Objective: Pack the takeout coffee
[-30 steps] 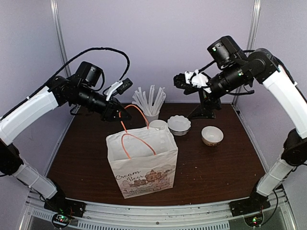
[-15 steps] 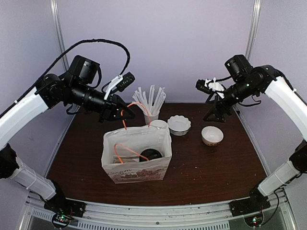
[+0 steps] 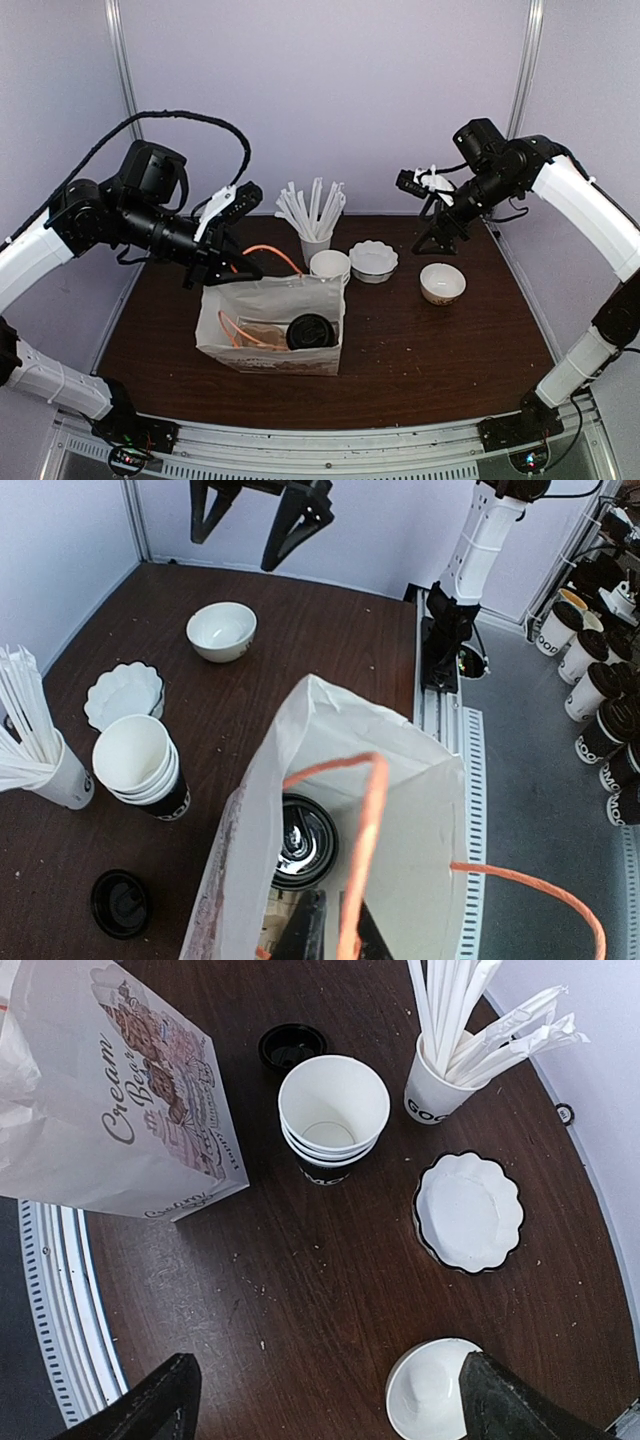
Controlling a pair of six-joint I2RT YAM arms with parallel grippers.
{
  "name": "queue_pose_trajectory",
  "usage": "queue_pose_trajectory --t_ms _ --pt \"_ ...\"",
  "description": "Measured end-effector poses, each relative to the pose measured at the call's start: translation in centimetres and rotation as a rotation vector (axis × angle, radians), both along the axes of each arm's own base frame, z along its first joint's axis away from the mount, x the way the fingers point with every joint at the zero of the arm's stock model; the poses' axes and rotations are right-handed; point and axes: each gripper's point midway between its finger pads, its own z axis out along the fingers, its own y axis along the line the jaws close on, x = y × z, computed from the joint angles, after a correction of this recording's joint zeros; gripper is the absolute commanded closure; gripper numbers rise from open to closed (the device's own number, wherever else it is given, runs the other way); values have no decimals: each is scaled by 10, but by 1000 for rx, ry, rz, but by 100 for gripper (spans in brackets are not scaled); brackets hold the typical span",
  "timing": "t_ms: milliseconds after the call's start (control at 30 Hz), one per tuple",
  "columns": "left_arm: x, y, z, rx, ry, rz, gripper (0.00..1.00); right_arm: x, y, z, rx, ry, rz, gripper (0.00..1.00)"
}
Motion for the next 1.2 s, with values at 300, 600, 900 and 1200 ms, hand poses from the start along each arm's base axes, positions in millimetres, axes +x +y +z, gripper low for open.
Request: queue_pose_trajectory --t_ms 300,600,900,1200 --pt "-36 2 -15 36 -22 -40 63 5 2 -4 -12 22 0 7" --pt "-48 6 -25 49 -126 -24 60 9 5 -15 -37 69 0 7" --pt "-52 8 -23 11 -161 -26 57 12 6 -23 -56 104 4 7" --pt "-35 -2 -39 80 -183 15 52 23 13 -17 -46 99 4 11"
